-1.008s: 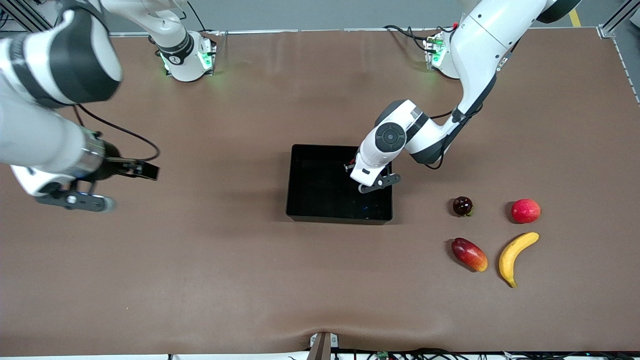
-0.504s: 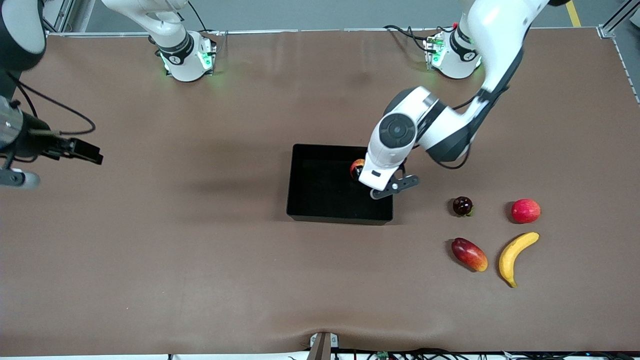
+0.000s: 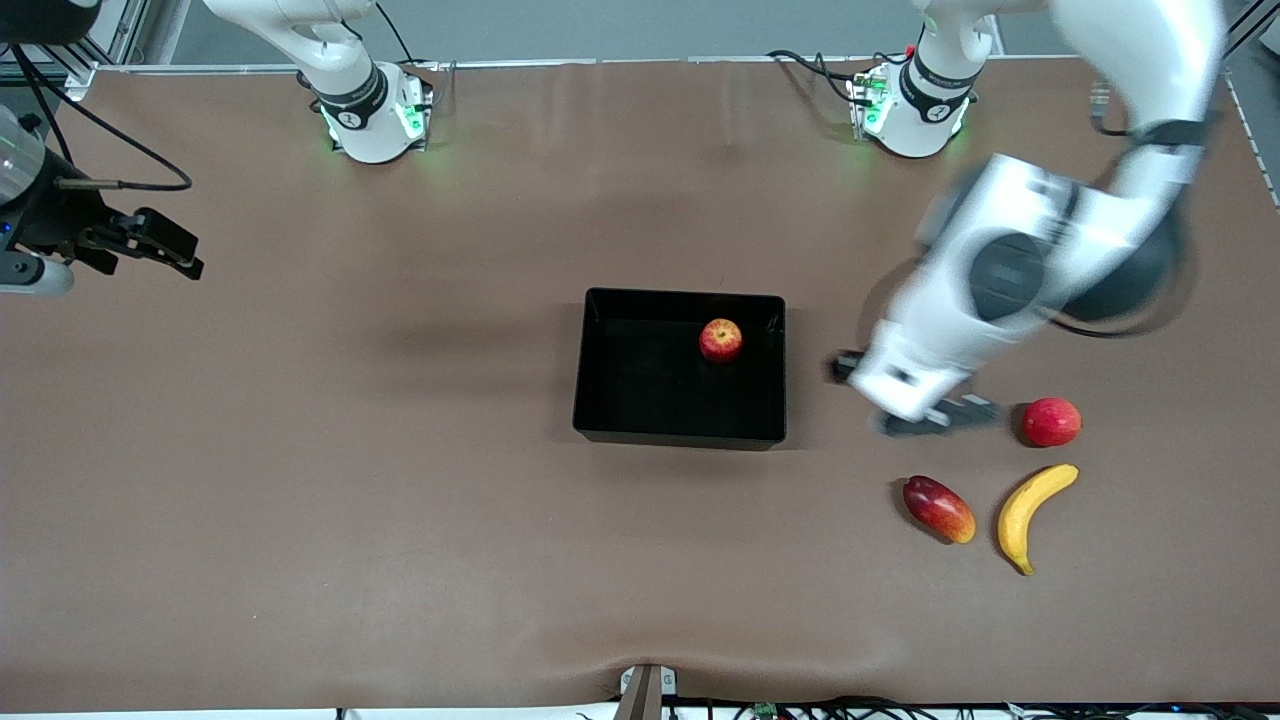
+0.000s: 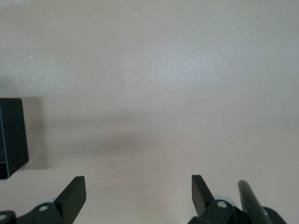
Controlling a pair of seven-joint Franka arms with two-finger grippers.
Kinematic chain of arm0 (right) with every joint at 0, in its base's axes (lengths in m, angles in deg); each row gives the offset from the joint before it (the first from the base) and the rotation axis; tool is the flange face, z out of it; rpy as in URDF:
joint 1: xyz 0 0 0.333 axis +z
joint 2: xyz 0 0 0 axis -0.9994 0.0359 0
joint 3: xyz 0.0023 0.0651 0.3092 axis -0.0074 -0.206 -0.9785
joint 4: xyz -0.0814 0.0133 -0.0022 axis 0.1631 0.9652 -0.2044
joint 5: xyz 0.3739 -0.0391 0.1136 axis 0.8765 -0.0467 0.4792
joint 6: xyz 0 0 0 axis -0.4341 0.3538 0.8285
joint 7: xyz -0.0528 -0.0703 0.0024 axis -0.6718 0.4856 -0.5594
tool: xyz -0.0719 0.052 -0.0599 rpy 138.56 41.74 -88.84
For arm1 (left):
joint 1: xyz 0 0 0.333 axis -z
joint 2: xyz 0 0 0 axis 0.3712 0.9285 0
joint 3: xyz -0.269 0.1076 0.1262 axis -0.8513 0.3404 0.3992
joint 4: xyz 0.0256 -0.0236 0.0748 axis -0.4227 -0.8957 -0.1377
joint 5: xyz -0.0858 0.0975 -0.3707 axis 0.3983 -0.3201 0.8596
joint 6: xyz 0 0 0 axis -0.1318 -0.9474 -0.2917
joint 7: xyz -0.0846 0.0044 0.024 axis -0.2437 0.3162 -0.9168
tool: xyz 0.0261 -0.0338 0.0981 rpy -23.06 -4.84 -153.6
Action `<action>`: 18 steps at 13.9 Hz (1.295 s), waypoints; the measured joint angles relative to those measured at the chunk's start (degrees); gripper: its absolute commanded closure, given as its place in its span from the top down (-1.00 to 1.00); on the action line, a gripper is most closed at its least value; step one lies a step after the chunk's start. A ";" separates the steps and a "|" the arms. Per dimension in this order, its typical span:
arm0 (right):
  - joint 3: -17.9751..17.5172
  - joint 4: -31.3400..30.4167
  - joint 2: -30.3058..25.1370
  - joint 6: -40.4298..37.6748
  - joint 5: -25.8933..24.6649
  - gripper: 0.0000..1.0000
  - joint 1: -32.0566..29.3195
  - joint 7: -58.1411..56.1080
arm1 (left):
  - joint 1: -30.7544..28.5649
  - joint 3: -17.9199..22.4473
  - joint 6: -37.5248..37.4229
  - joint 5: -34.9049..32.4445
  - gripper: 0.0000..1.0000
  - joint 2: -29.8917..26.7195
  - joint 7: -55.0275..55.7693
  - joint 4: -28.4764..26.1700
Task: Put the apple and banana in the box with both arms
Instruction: 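Move the left gripper over to the yellow banana, then grasp and lift the yellow banana with the left gripper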
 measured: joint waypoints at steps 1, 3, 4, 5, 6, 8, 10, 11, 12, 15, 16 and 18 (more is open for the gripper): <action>0.00 0.32 0.00 0.00 0.00 1.00 -0.01 -0.13 | -4.41 0.09 0.05 -0.04 1.00 0.44 -7.71 -0.01; 0.02 0.69 0.07 0.00 0.00 1.00 -0.02 -0.24 | -10.85 0.16 1.63 -0.89 1.00 1.92 -20.85 -0.03; 0.01 0.81 0.13 0.00 0.00 1.00 -0.02 -0.28 | -12.83 0.18 3.08 -2.35 1.00 2.81 -26.43 -0.06; 0.01 0.88 0.21 0.00 0.07 1.00 -0.02 -0.33 | -14.44 0.21 4.77 -3.98 1.00 3.80 -31.32 -0.13; 0.00 0.89 0.31 0.01 0.18 1.00 -0.02 -0.38 | -16.04 0.25 6.93 -5.16 1.00 5.03 -35.76 -0.26; -0.01 0.95 0.60 0.04 0.32 1.00 -0.01 -0.45 | -19.33 0.35 12.21 -6.67 1.00 8.31 -42.98 -0.57; -0.04 1.06 0.81 0.04 0.48 1.00 -0.01 -0.48 | -21.69 0.36 18.32 -9.39 1.00 12.27 -48.33 -0.70; -0.04 1.14 0.87 0.04 0.59 1.00 -0.01 -0.50 | -22.04 0.34 21.01 -11.44 1.00 14.02 -49.36 -0.71; -0.05 1.21 0.90 0.03 0.67 1.00 -0.01 -0.51 | -22.02 0.27 22.93 -13.16 1.00 15.53 -49.59 -0.72; -0.04 1.28 0.93 0.03 1.26 1.00 -0.02 -0.51 | -21.70 -0.02 26.51 -14.51 1.00 19.15 -49.61 -0.81; -0.05 1.29 0.93 0.02 1.63 1.00 -0.02 -0.51 | -21.69 -0.04 28.04 -14.62 1.00 20.25 -49.64 -0.85; -0.04 1.31 0.93 0.02 1.95 1.00 -0.02 -0.51 | -21.72 0.63 31.41 -16.09 0.92 22.27 -49.80 -0.87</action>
